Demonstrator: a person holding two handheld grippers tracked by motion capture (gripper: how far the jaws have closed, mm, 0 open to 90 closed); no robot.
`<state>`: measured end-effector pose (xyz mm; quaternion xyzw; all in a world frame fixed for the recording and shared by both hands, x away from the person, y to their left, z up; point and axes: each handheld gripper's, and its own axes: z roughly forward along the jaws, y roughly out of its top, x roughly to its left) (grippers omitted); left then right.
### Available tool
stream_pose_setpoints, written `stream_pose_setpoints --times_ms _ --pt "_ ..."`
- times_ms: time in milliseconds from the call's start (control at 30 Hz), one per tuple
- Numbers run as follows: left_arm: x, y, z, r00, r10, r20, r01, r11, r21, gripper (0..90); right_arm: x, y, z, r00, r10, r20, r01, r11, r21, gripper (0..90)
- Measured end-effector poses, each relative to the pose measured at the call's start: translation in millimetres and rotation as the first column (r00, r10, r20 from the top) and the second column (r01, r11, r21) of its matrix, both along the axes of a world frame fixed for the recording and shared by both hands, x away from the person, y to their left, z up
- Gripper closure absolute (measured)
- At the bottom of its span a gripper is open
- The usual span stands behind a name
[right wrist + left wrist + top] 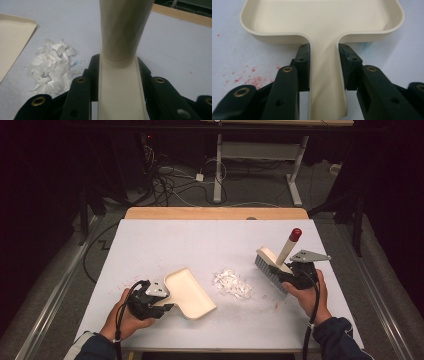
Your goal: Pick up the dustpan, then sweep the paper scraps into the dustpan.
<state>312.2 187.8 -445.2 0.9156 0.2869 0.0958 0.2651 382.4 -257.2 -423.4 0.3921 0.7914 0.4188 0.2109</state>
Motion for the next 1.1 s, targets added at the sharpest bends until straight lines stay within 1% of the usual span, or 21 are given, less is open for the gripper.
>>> stream_pose_setpoints --times_ms 167,233,333,400,433,500,533,567,633,667,700,733,767,800,833,867,933,967,1033,1067,1100 --pt "-0.7 -3.7 -1.4 1.0 -0.008 -0.002 0.008 1.0 0.001 63.3 1.5 2.7 1.8 0.9999 0.005 0.011 -0.005 0.9999 0.01 67.7" --pt "-0.6 -4.9 -1.5 0.9999 -0.013 0.001 0.013 0.9999 0.0 63.3 2.2 5.3 2.4 0.9998 0.005 0.02 -0.005 1.0 -0.004 67.7" --pt "0.3 -5.6 -2.5 0.9999 -0.015 -0.003 0.015 0.9999 -0.001 63.3 3.0 7.9 1.7 0.9996 -0.001 0.029 0.001 0.9999 -0.011 67.7" --pt "0.2 -6.2 -3.3 0.9999 -0.016 -0.004 0.016 0.9999 0.0 63.3 3.7 8.6 0.9 0.9991 -0.023 0.035 0.023 0.9997 -0.011 67.7" --pt "0.0 -6.4 -3.3 0.9999 -0.016 -0.003 0.016 0.9999 0.0 63.3 4.3 9.2 0.2 0.9981 -0.039 0.047 0.04 0.9992 -0.01 67.7" --pt "0.1 -7.0 -2.7 0.9999 -0.017 -0.001 0.017 0.9998 0.003 63.3 4.5 9.8 -0.1 0.9976 -0.046 0.051 0.047 0.9989 -0.009 67.7" --pt "0.2 -7.6 -2.5 0.9998 -0.018 0.0 0.018 0.9998 0.004 63.3 5.1 11.5 -1.2 0.9961 -0.062 0.064 0.062 0.9981 -0.005 67.7" --pt "0.5 -8.5 -2.6 0.9998 -0.02 -0.001 0.02 0.9998 0.003 63.3 7.0 15.9 -3.2 0.9939 -0.083 0.072 0.083 0.9965 -0.007 67.7" --pt "1.2 -10.7 -4.5 0.9997 -0.023 -0.008 0.023 0.9997 -0.001 63.3 9.4 22.4 -5.5 0.9935 -0.09 0.07 0.092 0.9956 -0.019 67.7" --pt "1.2 -10.7 -4.5 0.9997 -0.023 -0.008 0.023 0.9997 -0.001 63.3 9.4 22.4 -5.5 0.9935 -0.09 0.07 0.092 0.9956 -0.019 67.7" --pt "1.2 -11.6 -5.8 0.9997 -0.023 -0.012 0.023 0.9997 -0.003 63.3 10.4 31.0 -8.5 0.9926 -0.095 0.076 0.098 0.9945 -0.037 67.7" --pt "1.2 -12.4 -6.8 0.9996 -0.023 -0.015 0.023 0.9997 -0.002 63.3 10.4 31.0 -8.5 0.9926 -0.095 0.076 0.098 0.9945 -0.037 67.7" --pt "1.2 -13.4 -8.5 0.9995 -0.024 -0.019 0.024 0.9997 -0.003 63.3 11.1 40.2 -11.9 0.9945 -0.081 0.067 0.085 0.9948 -0.056 67.7" --pt "1.3 -14.0 -9.5 0.9994 -0.025 -0.022 0.025 0.9997 -0.004 63.3 11.1 40.2 -11.9 0.9945 -0.081 0.067 0.085 0.9948 -0.056 67.7" --pt "1.5 -15.3 -10.7 0.9993 -0.029 -0.026 0.029 0.9996 0.003 63.3 11.3 49.2 -15.0 0.9961 -0.068 0.057 0.072 0.9946 -0.075 67.7" --pt "1.4 -16.4 -12.0 0.9992 -0.028 -0.027 0.028 0.9996 0.0 63.3 11.1 53.3 -16.2 0.9965 -0.063 0.054 0.067 0.9945 -0.08 67.7" --pt "1.7 -19.2 -13.7 0.999 -0.032 -0.031 0.032 0.9995 0.002 63.3 11.0 56.2 -17.1 0.997 -0.056 0.053 0.06 0.995 -0.08 67.7" --pt "1.6 -22.6 -14.7 0.9988 -0.035 -0.033 0.035 0.9994 0.005 63.3 9.2 64.8 -18.3 0.9978 -0.04 0.053 0.045 0.9946 -0.094 67.7" --pt "1.2 -24.4 -15.2 0.9989 -0.035 -0.031 0.035 0.9994 0.005 63.3 8.1 67.5 -18.7 0.998 -0.036 0.051 0.041 0.9946 -0.095 67.7" --pt "0.6 -26.4 -15.6 0.9989 -0.035 -0.031 0.035 0.9994 0.006 63.3 5.7 73.3 -20.2 0.9985 -0.024 0.049 0.029 0.9951 -0.094 67.7" --pt "0.1 -27.5 -15.8 0.9989 -0.034 -0.032 0.034 0.9994 0.004 63.3 5.7 73.3 -20.2 0.9985 -0.024 0.049 0.029 0.9951 -0.094 67.7"
